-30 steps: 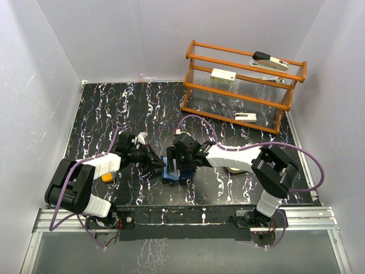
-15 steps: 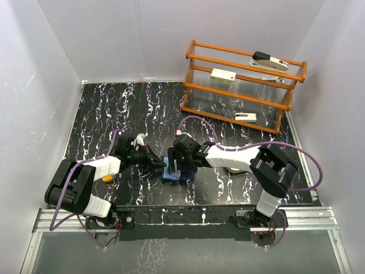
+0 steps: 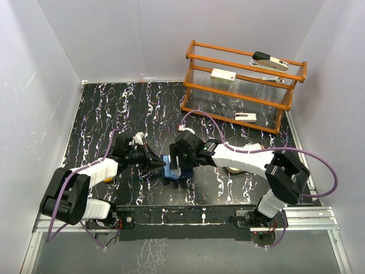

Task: Put the credit cards into the card holder
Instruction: Open the card holder at the center of the board.

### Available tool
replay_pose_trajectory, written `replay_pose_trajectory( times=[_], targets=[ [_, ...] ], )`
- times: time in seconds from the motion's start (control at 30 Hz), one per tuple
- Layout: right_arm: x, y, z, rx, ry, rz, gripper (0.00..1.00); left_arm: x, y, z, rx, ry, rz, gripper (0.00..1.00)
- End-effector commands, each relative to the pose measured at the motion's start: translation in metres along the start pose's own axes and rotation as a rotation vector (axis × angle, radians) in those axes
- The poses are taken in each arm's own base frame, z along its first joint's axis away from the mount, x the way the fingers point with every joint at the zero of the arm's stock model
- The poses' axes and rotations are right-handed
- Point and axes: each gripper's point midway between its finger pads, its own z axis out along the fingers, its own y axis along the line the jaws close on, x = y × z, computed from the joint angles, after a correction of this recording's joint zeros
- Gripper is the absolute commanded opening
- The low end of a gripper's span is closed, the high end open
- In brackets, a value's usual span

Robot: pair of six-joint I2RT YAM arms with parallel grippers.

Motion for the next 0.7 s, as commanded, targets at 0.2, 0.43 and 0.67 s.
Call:
replay_pose_trajectory(
  times=[0.2,0.43,0.67],
  targets=[
    [-0.034,0.061,-0.027,-0.144,-0.124,-0.027,0.57,0.007,0.003,-0.003,-0.021,0.019,-0.001,0.0],
    [-0.027,0.055,-0.012,-0.113,-0.09,-0.029,0.51,0.006,0.001,-0.003,-0.015,0.016,0.002,0.0],
    [-0.015,0.049,0.009,-0.1,-0.052,-0.033,0.45,0.008,0.001,-0.005,-0.016,0.014,0.003,0.0]
  ],
)
